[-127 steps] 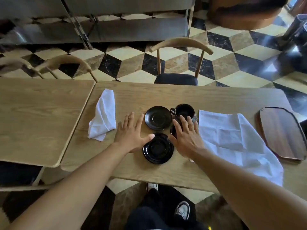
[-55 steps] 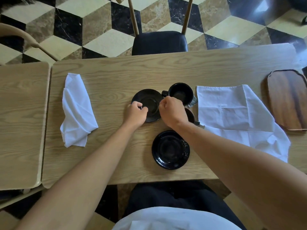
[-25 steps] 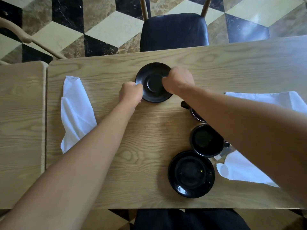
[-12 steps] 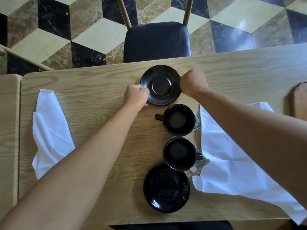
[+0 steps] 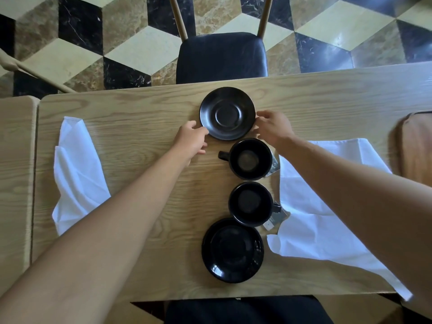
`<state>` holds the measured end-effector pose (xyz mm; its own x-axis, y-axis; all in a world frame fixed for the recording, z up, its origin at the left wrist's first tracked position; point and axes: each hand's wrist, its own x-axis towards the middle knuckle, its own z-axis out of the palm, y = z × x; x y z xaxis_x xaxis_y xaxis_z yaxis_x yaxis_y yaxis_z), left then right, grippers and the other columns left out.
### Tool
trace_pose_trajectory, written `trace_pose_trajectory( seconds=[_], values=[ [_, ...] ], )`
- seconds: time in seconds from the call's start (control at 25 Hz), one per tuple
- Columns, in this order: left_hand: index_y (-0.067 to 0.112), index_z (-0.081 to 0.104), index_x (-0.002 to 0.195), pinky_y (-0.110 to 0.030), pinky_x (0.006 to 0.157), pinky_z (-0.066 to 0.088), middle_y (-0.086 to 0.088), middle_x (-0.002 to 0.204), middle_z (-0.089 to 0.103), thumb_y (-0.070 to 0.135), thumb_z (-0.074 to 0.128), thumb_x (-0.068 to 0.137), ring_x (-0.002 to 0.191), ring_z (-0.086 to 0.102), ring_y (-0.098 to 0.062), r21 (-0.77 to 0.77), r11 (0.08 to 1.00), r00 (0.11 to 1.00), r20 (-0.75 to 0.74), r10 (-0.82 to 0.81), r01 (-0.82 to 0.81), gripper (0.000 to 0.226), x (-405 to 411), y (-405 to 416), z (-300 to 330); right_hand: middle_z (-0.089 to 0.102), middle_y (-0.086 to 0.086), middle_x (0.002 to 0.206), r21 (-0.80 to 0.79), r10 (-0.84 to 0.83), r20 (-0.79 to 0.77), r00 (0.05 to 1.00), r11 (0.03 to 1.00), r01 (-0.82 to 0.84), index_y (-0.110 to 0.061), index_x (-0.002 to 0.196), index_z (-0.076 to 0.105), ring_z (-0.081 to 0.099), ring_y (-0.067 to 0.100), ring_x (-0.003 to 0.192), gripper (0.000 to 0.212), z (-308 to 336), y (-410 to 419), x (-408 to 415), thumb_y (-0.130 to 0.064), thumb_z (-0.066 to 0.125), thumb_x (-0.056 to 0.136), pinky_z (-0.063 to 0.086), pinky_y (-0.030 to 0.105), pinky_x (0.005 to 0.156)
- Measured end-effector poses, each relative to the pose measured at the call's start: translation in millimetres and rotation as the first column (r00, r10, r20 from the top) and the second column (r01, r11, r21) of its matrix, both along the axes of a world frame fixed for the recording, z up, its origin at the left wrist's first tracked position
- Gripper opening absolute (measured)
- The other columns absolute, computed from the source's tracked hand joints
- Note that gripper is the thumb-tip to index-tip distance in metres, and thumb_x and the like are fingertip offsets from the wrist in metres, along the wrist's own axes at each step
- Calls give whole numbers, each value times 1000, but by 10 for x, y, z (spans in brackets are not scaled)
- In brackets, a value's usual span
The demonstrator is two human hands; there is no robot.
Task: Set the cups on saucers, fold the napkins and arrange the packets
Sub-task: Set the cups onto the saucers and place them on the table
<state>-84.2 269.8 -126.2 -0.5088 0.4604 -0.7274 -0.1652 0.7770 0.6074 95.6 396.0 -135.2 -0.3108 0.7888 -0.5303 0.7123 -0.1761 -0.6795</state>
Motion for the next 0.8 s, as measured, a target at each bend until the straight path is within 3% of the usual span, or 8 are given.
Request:
trace_pose_trajectory(
  seconds=[0.16,0.36,0.48,0.56,0.64,0.72,0.8],
  values=[
    [10,39,152,-40,86,59,3,97,58,-3,47,95,103,66,-27,85,995,992,119,45,-56,59,25,-59,-3,77,10,102,-13,-18,-27,999,1000,18,-18,114,76,71,33,99,39,18,-102,-17,-20,46,89,57,47,89],
    [13,44,150,-43,90,60,2,104,59,-9,45,90,106,66,-25,89,988,987,111,114,-124,64,-1,-119,-19,75,2,113,-18,18,-28,999,1000,-19,-22,128,71,68,23,99,45,-56,-143,-74,-10,42,96,55,34,85],
    [15,42,151,-45,93,59,1,106,59,-5,46,92,106,66,-25,61,994,992,83,90,-96,62,22,-181,-30,70,7,122,15,43,-17,999,999,-42,-16,136,63,63,24,110,44,-47,-185,-58,-10,42,98,46,28,89],
    [15,46,145,-44,90,60,-1,102,61,4,50,93,103,68,-24,26,998,998,23,58,-58,53,76,-230,-35,68,18,129,57,44,28,999,997,-45,0,127,64,61,34,120,39,-35,-191,42,-10,43,97,50,34,97],
    [15,56,132,-38,83,61,-2,101,65,11,53,91,93,71,-20,21,1000,999,-40,-15,16,41,174,-290,-34,70,27,114,56,14,38,999,998,-16,8,111,68,65,41,108,37,-14,-218,219,-13,42,95,54,44,89],
    [20,65,117,-38,81,60,-2,105,69,13,55,91,85,71,-18,62,993,995,-16,-102,103,28,317,-333,-23,75,19,104,-12,-47,21,999,999,48,-4,102,75,69,34,96,36,11,-275,423,-24,44,100,55,42,84],
    [25,70,108,-44,87,59,-4,110,71,17,59,88,94,72,-26,99,986,988,60,-142,135,24,476,-363,-12,75,18,101,-116,-134,-21,991,985,131,-8,99,75,71,32,81,45,40,-342,578,-39,43,103,60,46,79]
  ],
)
